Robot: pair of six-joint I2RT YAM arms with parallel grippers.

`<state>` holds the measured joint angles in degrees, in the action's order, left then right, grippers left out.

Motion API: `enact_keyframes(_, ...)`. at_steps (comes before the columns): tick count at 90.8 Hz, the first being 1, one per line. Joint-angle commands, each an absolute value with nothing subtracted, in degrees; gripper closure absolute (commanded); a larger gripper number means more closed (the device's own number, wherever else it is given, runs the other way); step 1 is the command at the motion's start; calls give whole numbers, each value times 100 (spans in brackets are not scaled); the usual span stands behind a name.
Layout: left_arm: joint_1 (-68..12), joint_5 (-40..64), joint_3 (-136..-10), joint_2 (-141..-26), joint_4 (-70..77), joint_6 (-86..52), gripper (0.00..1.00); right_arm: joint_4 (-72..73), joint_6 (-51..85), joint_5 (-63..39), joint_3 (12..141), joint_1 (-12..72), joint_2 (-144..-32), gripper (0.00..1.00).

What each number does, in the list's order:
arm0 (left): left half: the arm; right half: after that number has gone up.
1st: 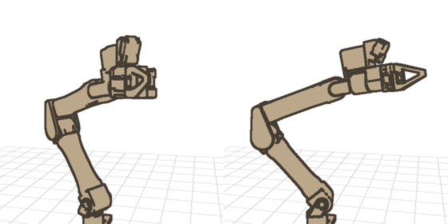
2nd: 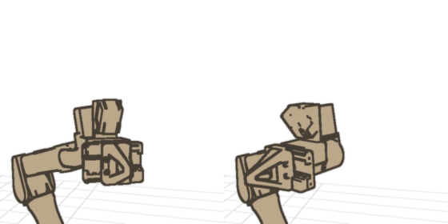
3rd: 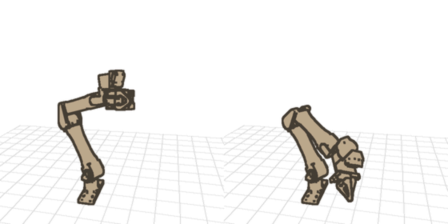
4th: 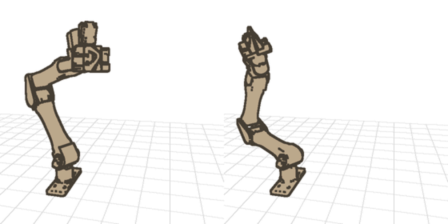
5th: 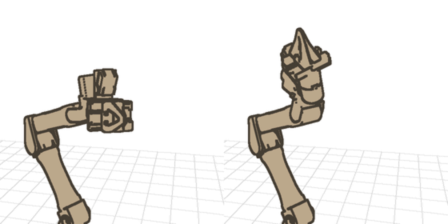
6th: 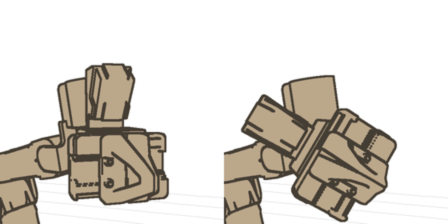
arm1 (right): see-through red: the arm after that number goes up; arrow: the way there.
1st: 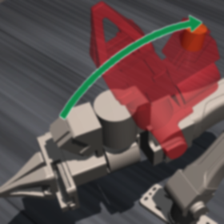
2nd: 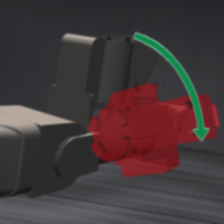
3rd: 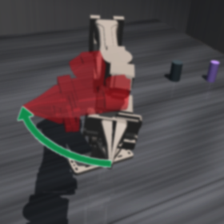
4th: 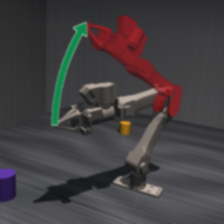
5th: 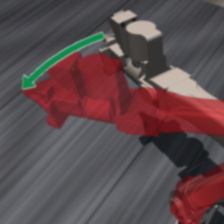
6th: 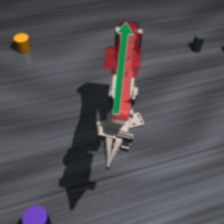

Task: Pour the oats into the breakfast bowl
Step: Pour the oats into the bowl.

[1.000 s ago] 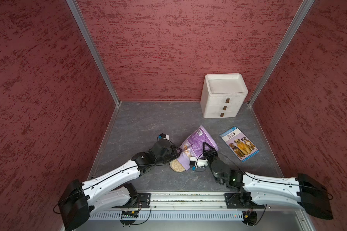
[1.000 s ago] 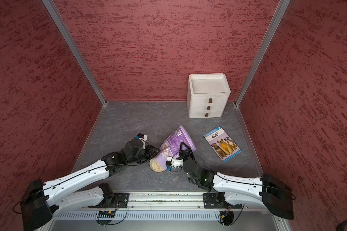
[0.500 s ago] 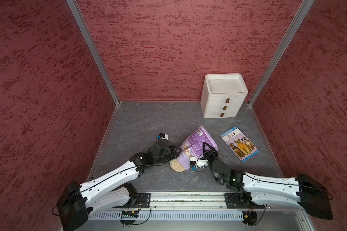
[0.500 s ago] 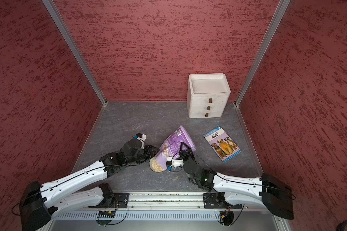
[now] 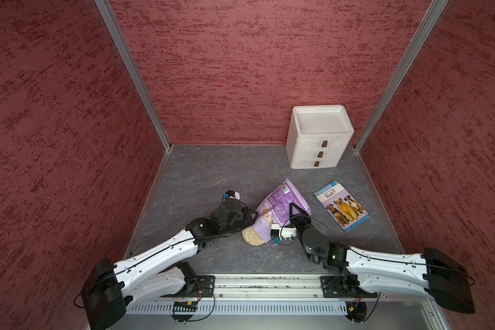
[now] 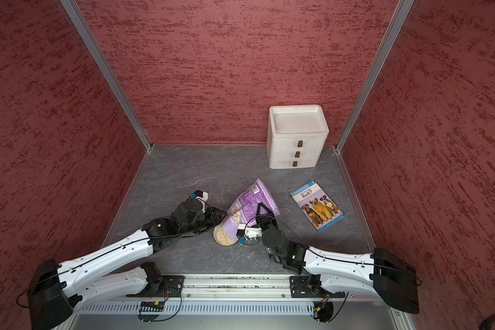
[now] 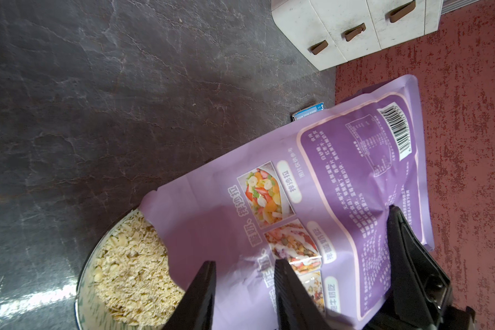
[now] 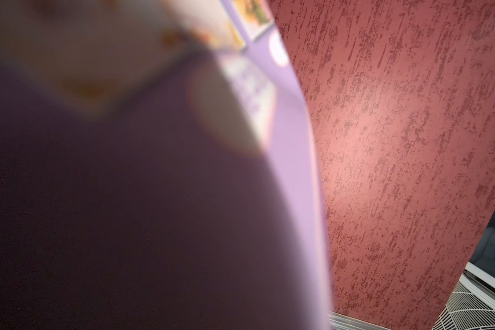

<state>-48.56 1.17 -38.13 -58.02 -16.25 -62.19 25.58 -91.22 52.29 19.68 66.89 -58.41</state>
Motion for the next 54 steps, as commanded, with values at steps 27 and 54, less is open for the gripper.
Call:
enact_keyframes(27, -4877, 16, -3812, -5648, -1678, -6214, 63, 1891, -7218, 5637, 2496, 6612, -5976, 100)
enact_keyframes(54, -4847, -63, -3798, -5489, -1766, -6196, 63, 669, -5981, 5594, 2723, 6536, -5754, 100)
